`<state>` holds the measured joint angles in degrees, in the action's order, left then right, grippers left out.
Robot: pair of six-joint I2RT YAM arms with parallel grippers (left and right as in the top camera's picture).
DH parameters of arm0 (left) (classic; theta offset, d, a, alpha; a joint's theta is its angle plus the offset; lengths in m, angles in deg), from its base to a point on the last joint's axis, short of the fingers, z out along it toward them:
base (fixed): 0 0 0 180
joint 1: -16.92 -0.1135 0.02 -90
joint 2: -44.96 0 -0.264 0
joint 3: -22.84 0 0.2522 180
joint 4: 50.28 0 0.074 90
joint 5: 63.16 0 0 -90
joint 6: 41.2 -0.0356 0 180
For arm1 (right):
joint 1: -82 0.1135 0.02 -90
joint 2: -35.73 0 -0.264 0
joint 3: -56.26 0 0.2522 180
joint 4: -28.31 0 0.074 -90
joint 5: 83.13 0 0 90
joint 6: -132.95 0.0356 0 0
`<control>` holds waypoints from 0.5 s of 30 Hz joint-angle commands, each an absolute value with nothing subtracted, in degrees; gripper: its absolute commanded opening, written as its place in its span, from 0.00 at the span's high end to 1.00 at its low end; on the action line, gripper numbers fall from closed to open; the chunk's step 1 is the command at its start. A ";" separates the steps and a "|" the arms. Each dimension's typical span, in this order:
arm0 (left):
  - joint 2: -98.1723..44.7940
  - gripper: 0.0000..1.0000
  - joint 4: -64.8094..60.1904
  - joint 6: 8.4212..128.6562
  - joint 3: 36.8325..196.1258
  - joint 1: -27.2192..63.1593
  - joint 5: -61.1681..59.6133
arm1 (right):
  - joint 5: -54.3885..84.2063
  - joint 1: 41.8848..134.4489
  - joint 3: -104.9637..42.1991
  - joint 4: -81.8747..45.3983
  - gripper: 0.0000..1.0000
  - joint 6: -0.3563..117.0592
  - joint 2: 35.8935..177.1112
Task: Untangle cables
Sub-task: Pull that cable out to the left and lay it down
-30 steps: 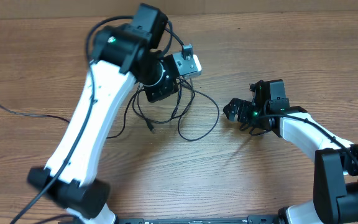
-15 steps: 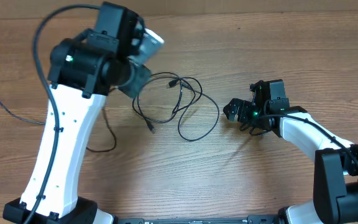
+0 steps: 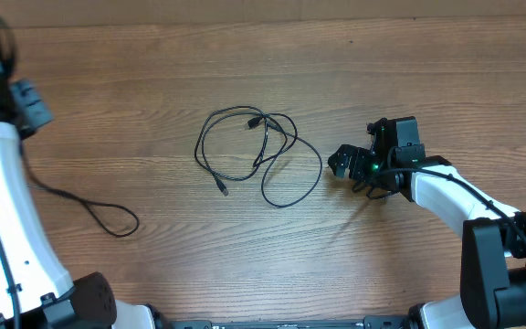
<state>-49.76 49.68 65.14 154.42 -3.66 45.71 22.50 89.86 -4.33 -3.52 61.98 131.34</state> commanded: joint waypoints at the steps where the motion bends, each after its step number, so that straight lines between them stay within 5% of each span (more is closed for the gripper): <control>1: -49.06 0.96 50.70 72.92 155.21 -10.59 46.54 | 20.60 89.27 -3.22 -4.50 0.00 61.96 132.30; 15: -53.19 0.96 45.98 94.65 153.40 -26.13 46.81 | 20.58 89.27 -3.22 -4.74 0.00 61.98 132.30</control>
